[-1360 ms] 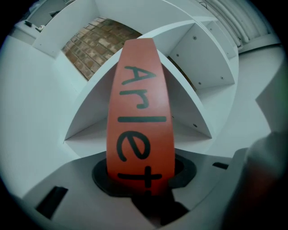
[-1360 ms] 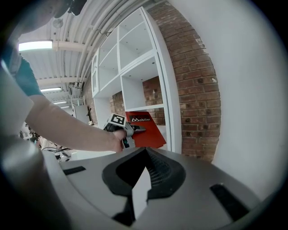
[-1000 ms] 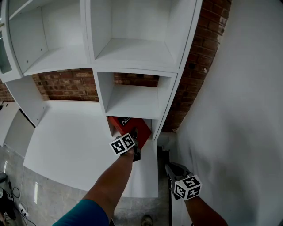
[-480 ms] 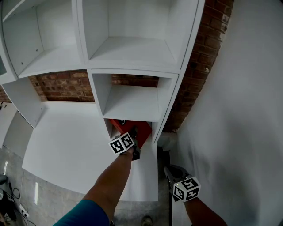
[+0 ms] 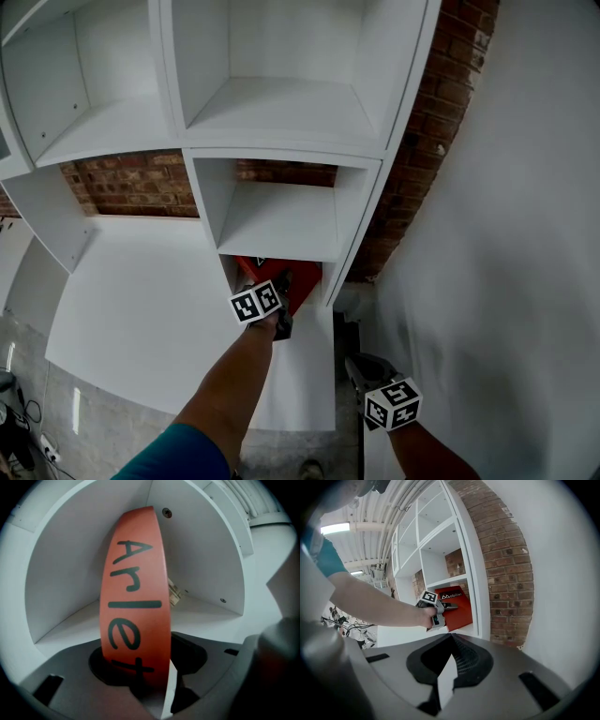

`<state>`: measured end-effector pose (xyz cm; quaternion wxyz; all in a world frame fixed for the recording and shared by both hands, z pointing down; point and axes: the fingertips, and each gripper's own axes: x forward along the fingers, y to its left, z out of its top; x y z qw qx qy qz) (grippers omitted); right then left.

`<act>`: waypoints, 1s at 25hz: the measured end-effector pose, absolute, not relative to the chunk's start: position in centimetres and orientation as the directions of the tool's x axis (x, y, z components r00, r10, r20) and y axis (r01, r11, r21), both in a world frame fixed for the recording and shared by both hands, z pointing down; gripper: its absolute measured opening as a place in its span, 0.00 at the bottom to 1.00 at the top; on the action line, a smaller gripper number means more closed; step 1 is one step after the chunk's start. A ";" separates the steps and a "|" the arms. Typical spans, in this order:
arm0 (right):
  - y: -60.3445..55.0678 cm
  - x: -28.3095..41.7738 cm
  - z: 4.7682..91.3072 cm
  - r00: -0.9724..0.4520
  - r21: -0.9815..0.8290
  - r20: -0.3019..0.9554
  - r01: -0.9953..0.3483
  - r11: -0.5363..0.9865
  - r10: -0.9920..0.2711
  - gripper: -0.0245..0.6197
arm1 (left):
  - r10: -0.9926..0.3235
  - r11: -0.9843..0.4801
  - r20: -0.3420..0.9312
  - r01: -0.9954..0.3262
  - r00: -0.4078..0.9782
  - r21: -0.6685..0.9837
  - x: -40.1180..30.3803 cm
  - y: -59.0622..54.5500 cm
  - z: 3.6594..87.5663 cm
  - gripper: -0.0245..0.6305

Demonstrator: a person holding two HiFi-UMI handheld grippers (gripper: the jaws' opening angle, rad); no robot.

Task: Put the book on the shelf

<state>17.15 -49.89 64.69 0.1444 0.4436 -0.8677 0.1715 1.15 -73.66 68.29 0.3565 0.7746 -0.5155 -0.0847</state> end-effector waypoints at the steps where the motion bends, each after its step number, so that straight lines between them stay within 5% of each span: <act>1: -49.9 17.0 64.7 -0.566 -0.169 0.403 -0.818 0.550 -0.719 0.07 | -0.853 -0.219 0.244 -0.741 0.462 0.635 1.1 -73.5 68.5 0.38; 7: -49.8 16.1 64.5 -0.577 -0.166 0.401 -0.810 0.563 -0.712 0.07 | -0.821 -0.241 0.267 -0.730 0.505 0.639 1.7 -71.9 69.7 0.51; 25: -49.1 12.7 61.8 -0.561 -0.132 0.398 -0.818 0.560 -0.726 0.07 | -0.779 -0.276 0.344 -0.780 0.524 0.562 -5.4 -63.9 69.0 0.52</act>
